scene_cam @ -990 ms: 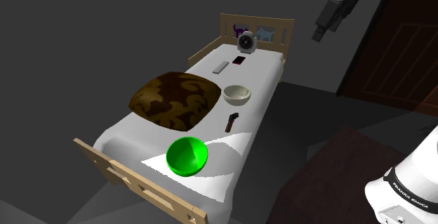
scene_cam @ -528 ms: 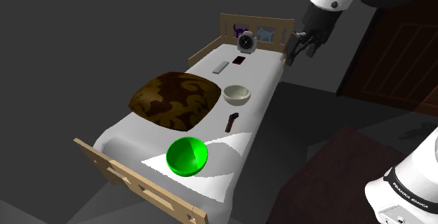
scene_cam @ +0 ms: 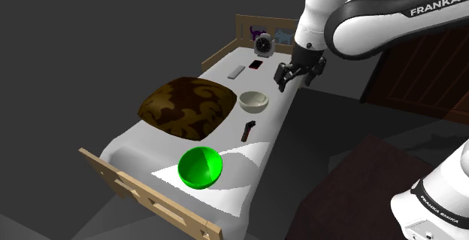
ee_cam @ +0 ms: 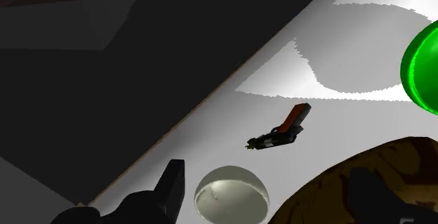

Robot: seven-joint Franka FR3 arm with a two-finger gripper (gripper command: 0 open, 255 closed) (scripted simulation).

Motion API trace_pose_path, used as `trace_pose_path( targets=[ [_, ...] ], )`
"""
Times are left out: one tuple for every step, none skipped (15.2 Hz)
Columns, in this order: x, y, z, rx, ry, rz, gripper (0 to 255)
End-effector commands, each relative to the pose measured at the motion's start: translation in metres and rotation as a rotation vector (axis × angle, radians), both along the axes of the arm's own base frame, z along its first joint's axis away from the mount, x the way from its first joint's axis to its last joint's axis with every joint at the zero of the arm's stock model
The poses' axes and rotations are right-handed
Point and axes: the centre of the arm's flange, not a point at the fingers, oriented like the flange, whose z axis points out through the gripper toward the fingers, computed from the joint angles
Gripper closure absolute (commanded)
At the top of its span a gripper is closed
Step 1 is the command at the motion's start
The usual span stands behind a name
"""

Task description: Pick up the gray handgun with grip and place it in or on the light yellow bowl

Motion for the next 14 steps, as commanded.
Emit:
trace_pose_path(
  targets=[
    [0.014,0.008,-0.022,0.007,-0.001,-0.06,0],
    [0.021,0.012,-0.033,0.009,0.0,-0.088,0],
    [0.029,0.015,-0.044,0.012,0.0,-0.116,0],
    [0.036,0.019,-0.055,0.014,0.001,-0.144,0],
    [0.043,0.022,-0.066,0.016,0.001,-0.171,0],
    [0.051,0.025,-0.077,0.018,0.002,-0.199,0],
    [0.058,0.028,-0.087,0.021,0.002,-0.227,0],
    [0.066,0.031,-0.098,0.023,0.003,-0.255,0],
    [0.073,0.033,-0.109,0.025,0.003,-0.283,0],
    [0.081,0.035,-0.12,0.027,0.004,-0.311,0],
    [0.089,0.038,-0.131,0.03,0.004,-0.339,0],
    [0.097,0.039,-0.142,0.032,0.005,-0.367,0],
    [0.105,0.041,-0.153,0.034,0.005,-0.395,0],
    [0.113,0.043,-0.164,0.037,0.006,-0.422,0]
  ],
)
